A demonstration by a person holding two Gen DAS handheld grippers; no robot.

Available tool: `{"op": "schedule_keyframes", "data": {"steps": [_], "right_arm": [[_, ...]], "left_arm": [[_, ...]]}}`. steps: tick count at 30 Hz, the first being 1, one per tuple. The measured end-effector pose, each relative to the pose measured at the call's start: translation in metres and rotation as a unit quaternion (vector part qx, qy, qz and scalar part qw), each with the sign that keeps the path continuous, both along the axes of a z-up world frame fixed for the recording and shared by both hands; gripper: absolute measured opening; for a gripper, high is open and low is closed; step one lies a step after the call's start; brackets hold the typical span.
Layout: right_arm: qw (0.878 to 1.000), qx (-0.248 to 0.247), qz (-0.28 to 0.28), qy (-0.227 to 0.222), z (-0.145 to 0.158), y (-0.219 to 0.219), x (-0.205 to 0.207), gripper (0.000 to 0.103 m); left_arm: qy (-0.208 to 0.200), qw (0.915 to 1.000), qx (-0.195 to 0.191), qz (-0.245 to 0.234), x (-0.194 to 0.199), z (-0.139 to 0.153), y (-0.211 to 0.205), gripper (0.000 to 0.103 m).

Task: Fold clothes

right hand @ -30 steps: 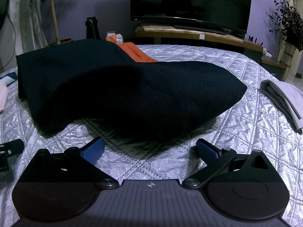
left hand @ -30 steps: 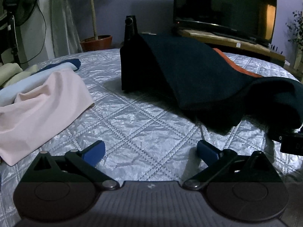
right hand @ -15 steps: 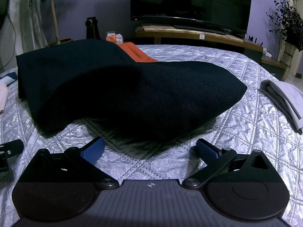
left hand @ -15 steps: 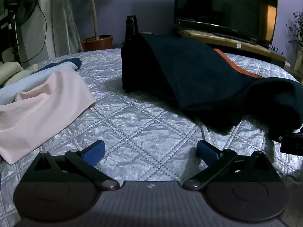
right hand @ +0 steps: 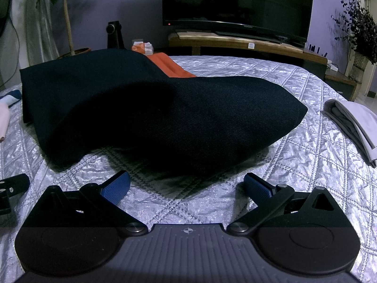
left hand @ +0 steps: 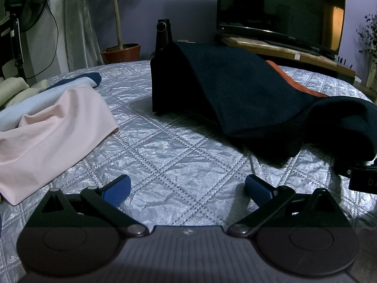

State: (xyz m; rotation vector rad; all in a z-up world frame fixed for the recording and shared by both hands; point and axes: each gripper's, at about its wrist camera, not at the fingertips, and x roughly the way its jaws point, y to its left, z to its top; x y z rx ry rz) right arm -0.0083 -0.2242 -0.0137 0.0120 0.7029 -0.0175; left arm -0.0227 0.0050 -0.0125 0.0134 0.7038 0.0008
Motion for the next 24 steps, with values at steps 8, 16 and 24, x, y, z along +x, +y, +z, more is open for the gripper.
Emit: {"op": "schedule_keyframes", "data": {"steps": [8,16,24], "right_arm": [[1.000,0.000,0.000,0.000,0.0002,-0.0001,0.0001,0.103],[1.000,0.000,0.000,0.000,0.0000,-0.0002,0.0001,0.103],[1.000,0.000,0.000,0.000,-0.0001,-0.0002,0.0001,0.103]], "left_arm": [[0.000,1.0000,0.001,0.001,0.0000,0.0001,-0.0010,0.103],[0.000,1.0000,0.001,0.001,0.0000,0.0003,-0.0017,0.103],[0.000,1.0000,0.002,0.002,0.0000,0.0005,-0.0021,0.103]]}}
